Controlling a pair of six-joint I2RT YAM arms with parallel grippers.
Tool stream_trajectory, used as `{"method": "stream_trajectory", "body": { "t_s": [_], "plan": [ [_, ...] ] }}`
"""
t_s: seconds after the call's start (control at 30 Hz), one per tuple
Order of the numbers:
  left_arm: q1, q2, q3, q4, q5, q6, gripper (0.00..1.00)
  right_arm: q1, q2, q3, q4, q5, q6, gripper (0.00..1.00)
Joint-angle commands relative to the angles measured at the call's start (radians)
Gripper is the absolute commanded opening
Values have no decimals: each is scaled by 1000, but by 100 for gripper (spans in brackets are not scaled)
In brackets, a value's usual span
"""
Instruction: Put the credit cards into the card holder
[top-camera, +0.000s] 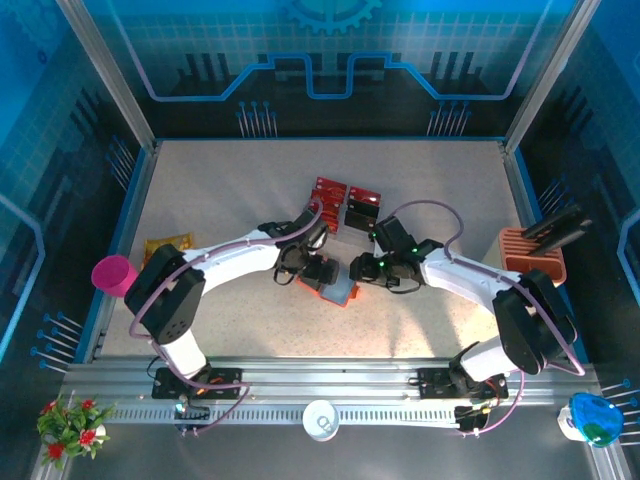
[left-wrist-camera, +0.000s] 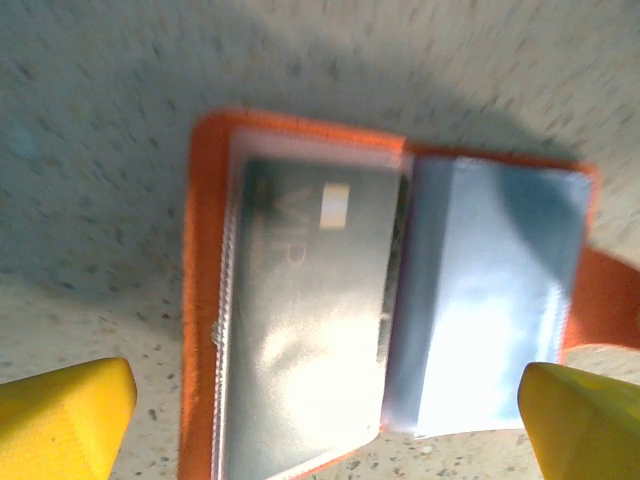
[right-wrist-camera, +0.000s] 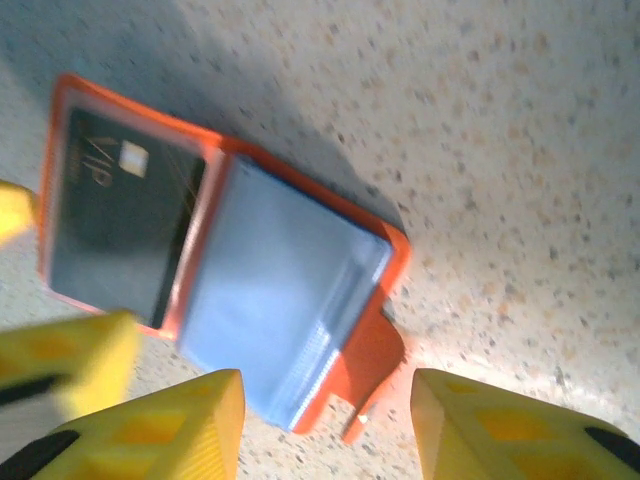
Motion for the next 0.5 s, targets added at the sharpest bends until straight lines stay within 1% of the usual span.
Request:
{"method": "stream_trajectory", "body": {
  "t_s": [0.0, 0.07, 0.17, 0.23, 0.37, 0.47],
  "plan": [
    [9, -46, 80, -67, -99, -29, 99, 41, 3, -19, -39, 25, 9, 49],
    [10, -30, 131, -121, -162, -51, 99, 64, 22, -16, -33, 34, 14, 49],
    [16, 5, 196, -189, -203, -67, 99, 87, 55, -9, -16, 41, 24, 49],
    [28, 18, 208, -194, -160, -80, 99, 95, 77, 0, -9, 44, 25, 49],
    [63, 12, 193, -144, -1, -124, 99, 102, 118, 24, -12, 60, 16, 49],
    [70, -1, 190, -111, 23, -153, 99, 102, 136, 32, -16, 76, 8, 49]
  ]
}}
